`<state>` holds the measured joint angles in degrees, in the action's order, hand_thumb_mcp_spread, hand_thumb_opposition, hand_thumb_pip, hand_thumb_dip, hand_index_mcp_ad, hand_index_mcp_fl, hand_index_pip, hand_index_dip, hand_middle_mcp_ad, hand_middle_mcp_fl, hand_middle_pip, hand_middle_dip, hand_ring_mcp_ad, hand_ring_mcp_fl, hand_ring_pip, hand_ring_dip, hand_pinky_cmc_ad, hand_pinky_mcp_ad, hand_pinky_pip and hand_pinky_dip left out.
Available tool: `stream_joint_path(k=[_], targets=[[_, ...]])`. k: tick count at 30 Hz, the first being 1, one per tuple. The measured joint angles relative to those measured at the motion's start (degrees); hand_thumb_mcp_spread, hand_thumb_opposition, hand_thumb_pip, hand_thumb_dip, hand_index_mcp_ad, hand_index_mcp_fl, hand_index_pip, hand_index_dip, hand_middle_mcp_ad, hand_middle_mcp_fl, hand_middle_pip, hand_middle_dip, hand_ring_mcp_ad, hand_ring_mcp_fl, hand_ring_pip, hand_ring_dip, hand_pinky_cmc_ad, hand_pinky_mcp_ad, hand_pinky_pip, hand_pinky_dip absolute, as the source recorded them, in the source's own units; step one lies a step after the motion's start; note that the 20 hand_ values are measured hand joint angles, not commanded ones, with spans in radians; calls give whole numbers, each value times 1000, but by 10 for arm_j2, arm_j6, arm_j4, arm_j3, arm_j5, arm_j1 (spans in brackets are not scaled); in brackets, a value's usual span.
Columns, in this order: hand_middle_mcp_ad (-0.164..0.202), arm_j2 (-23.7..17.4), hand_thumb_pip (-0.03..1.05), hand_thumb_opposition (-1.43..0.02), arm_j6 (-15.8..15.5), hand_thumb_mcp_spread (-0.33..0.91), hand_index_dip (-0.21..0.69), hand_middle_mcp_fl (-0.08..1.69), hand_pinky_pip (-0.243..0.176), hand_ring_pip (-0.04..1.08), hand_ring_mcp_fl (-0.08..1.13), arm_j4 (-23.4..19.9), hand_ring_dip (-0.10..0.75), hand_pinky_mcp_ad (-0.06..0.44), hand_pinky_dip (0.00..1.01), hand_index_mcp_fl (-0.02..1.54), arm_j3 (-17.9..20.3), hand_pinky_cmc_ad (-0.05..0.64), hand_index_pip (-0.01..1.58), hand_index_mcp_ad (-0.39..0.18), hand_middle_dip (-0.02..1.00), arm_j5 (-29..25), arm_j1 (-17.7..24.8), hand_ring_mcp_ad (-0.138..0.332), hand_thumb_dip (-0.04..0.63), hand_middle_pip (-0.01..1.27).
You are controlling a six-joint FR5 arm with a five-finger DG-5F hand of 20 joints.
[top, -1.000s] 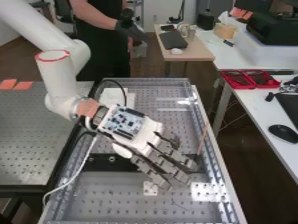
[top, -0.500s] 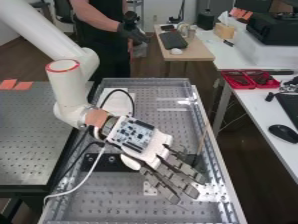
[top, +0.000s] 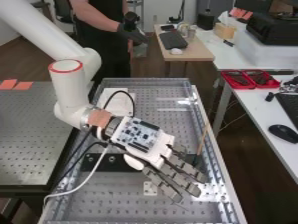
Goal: Grab the drill bit and place it in the clear container
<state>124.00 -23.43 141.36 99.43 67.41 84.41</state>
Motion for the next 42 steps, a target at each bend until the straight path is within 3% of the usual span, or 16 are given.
stream_joint_path(k=[7,10,21,27,35,42], targets=[[98,3,346,-848,-2,569,346,136,-91,101,19,11,-5,248,150,476,-3,379,1038,-136,188,9,1,166,269,148],[98,4,346,-850,-2,569,346,136,-91,105,19,10,-5,227,150,508,-3,379,1038,-138,188,8,1,166,269,148],[96,9,367,-894,-2,661,346,195,-93,105,16,7,-5,229,150,646,-6,380,1154,-194,188,9,0,164,286,148],[99,11,365,-899,-2,663,347,199,-93,99,19,9,-5,227,150,648,-9,367,1164,-202,188,11,-1,166,286,148],[98,11,351,-899,-2,627,340,199,-93,98,16,13,-5,215,150,506,-13,353,1011,-202,188,11,-2,166,283,148],[98,9,360,-899,-2,595,337,199,-93,117,16,15,0,215,150,494,-14,353,991,-202,188,12,-2,166,283,148]])
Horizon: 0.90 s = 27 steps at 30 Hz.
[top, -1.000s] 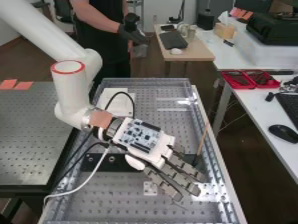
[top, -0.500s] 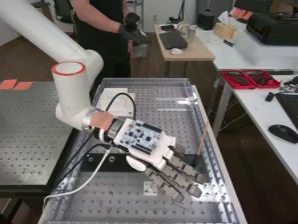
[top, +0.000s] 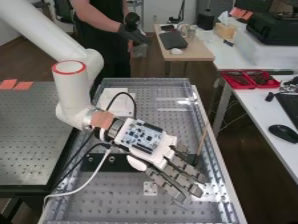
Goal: Grab the drill bit and place it in the clear container
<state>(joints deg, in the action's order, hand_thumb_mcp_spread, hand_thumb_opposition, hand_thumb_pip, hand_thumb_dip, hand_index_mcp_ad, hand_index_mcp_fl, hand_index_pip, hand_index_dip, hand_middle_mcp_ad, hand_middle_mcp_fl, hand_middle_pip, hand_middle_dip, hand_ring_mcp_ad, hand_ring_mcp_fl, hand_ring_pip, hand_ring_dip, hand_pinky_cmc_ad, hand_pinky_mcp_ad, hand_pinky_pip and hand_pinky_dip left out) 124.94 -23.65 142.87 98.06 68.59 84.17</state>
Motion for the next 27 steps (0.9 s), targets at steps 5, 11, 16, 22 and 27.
stream_joint_path(k=[5,11,16,22,27], targets=[[98,0,368,-899,0,592,340,199,-93,113,16,-2,7,213,150,494,1,353,997,-202,188,-3,3,166,286,148],[89,3,367,-895,1,595,332,197,-93,113,12,-2,7,197,150,492,-1,353,993,-194,188,-6,6,164,286,148],[84,5,367,-899,1,595,332,199,-93,113,12,-1,7,195,150,527,-4,353,990,-190,190,-6,6,166,286,148],[80,5,368,-895,0,595,328,199,-93,113,12,0,7,197,150,572,-5,349,1019,-190,188,-3,4,164,286,148],[84,5,372,-899,-1,658,330,195,-93,108,12,0,7,197,150,681,-5,349,1117,-190,195,-2,4,164,283,145]])
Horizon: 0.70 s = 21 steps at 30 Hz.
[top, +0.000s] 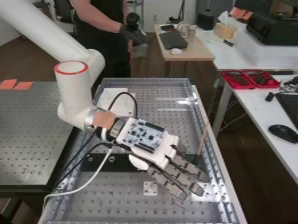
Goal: Grab the drill bit and place it in the clear container
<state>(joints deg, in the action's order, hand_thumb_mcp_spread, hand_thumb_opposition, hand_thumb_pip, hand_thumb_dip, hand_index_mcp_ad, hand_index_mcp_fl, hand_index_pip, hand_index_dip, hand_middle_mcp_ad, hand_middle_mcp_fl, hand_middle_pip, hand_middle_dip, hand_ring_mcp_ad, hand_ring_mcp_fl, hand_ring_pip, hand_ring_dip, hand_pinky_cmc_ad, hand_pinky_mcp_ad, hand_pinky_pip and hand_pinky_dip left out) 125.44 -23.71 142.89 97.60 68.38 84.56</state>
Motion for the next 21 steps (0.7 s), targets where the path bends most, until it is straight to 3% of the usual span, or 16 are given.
stream_joint_path(k=[21], targets=[[84,-5,368,-956,4,675,321,264,-75,117,47,-19,30,195,154,810,5,351,1023,-190,204,1,0,162,283,148]])
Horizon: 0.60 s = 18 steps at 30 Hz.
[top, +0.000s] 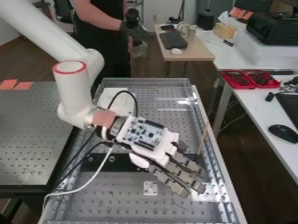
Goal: Grab the drill bit and place it in the clear container
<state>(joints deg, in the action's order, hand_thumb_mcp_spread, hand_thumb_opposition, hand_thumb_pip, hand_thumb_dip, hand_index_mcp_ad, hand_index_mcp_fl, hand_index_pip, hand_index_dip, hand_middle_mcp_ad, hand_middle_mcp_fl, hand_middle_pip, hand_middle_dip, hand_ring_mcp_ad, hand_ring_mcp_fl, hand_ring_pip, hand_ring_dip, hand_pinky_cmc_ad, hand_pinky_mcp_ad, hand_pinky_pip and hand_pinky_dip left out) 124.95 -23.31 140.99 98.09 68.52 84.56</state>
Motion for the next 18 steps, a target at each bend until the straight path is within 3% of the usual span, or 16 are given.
stream_joint_path(k=[18], targets=[[84,-60,368,-974,11,675,321,278,-75,117,47,-15,30,195,154,824,21,351,1023,-190,204,1,3,162,283,148]])
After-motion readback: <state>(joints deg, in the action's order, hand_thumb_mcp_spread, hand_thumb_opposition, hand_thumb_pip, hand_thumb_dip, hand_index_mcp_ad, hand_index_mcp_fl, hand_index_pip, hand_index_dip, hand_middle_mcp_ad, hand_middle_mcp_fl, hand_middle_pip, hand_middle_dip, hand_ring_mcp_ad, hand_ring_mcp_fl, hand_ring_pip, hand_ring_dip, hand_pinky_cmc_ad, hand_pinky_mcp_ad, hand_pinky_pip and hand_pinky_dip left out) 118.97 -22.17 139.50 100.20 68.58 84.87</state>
